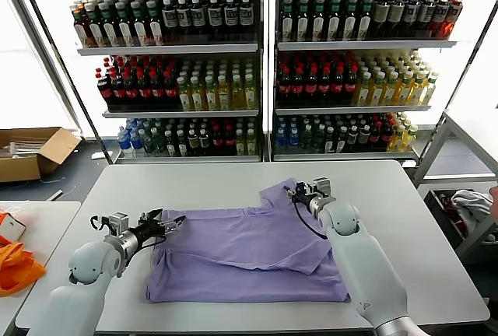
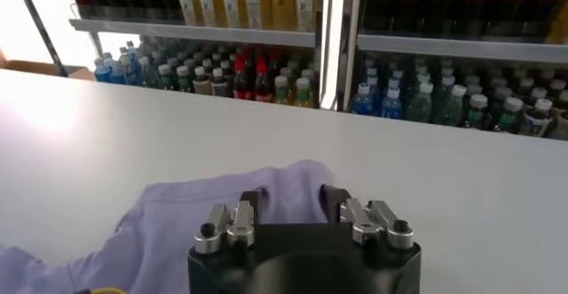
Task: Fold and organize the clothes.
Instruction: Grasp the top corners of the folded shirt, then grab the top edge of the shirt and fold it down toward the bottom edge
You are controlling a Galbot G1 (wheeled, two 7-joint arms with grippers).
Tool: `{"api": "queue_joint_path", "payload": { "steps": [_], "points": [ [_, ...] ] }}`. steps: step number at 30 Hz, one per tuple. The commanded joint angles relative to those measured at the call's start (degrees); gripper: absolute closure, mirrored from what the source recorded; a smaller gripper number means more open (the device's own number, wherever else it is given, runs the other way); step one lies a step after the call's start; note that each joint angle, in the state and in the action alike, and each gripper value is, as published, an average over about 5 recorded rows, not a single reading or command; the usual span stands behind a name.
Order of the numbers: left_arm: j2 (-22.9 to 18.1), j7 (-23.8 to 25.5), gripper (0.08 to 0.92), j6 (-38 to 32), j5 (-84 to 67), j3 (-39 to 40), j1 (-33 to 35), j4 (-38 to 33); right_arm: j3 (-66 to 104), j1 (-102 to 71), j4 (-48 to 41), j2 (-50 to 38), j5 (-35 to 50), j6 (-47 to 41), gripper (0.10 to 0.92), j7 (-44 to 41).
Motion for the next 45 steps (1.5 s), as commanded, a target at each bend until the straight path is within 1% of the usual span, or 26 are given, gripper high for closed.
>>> {"api": "queue_joint_path", "payload": {
  "steps": [1, 6, 9, 16, 19, 22, 28, 36, 41, 45],
  "points": [
    [-0.03, 0.62, 0.324, 0.24, 0.32, 0.53, -0.7, 1.05, -0.38, 0.46, 0.71, 0.72, 1.79, -0.37, 0.722, 0.42],
    [0.32, 0.98, 0.471, 0.15, 0.2, 0.68, -0.72, 0.87, -0.16, -0.32, 4.09, 0.55, 4.43, -0.38, 0.868, 1.71],
    [0.27, 1.07, 0.558, -0.12, 0.14, 0.78, -0.68, 0.84, -0.13, -0.76, 5.54, 0.3, 5.48, -0.36, 0.915, 2.24],
    [0.26, 0.23, 0.757, -2.18, -0.81, 0.25, -0.73, -0.29, 0.45, -2.64, 10.23, -0.72, 9.4, -0.22, 0.918, 3.78],
    [0.74, -0.06, 0.844, -2.49, -1.96, -0.55, -0.19, -2.57, 0.95, -4.44, 14.58, -1.73, 11.53, -0.36, 0.918, 4.55],
    [1.4, -0.27, 0.902, -2.46, -2.62, -1.45, 1.06, -5.95, 1.63, -6.96, 20.47, -3.14, 12.99, -0.44, 0.918, 5.26],
    [2.3, -1.31, 0.915, -2.58, -3.35, -3.6, 6.05, -13.95, 4.06, -13.9, 32.69, -6.29, 14.99, -0.46, 0.918, 6.69],
    [2.54, -2.31, 0.915, -1.94, -3.58, -6.72, 13.05, -23.86, 10.78, -31.0, 50.57, -8.07, 15.4, -0.44, 0.918, 8.13],
    [3.59, -2.26, 0.915, -2.12, -3.53, -9.27, 18.54, -27.48, 15.85, -40.35, 57.88, -7.32, 12.95, -0.34, 0.918, 7.43],
    [4.39, -2.04, 0.915, -2.15, -2.42, -11.1, 22.98, -29.2, 19.21, -48.16, 61.94, -6.44, 9.69, 0.57, 0.918, 6.45]
  ]
}}
